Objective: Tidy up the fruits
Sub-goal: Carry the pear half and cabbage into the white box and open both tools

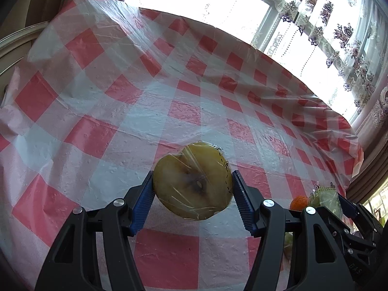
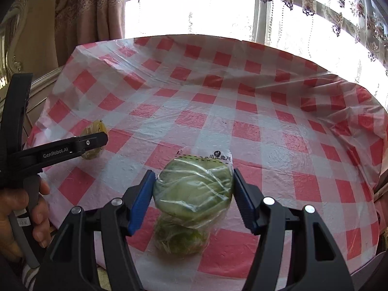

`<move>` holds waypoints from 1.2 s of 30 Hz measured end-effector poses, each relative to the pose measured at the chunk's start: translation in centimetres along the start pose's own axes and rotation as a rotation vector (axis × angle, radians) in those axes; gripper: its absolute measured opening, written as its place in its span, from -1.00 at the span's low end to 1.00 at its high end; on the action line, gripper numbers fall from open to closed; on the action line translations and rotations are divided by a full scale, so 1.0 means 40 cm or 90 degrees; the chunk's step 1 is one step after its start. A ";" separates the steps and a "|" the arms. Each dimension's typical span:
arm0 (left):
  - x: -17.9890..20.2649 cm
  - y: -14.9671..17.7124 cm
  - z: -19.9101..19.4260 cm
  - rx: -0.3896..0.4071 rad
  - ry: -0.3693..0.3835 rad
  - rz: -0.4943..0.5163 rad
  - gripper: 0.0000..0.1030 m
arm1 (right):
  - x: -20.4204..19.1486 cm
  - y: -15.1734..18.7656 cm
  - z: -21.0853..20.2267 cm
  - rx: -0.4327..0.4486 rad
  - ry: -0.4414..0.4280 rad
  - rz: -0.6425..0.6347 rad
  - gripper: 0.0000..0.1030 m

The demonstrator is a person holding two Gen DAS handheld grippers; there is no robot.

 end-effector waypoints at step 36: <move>0.209 0.033 -0.026 -0.010 -0.009 0.139 0.16 | 0.204 0.115 -0.092 -0.012 0.038 0.125 0.24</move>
Point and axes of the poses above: each gripper's, at about its wrist camera, not at the fingertips, and z roughly the way its jaws point, x to its right, y to its underside, the point moved 5 cm from there along z, roughly the way its jaws point, and after that the axes turned 13 degrees about y, right-handed, at the moved point
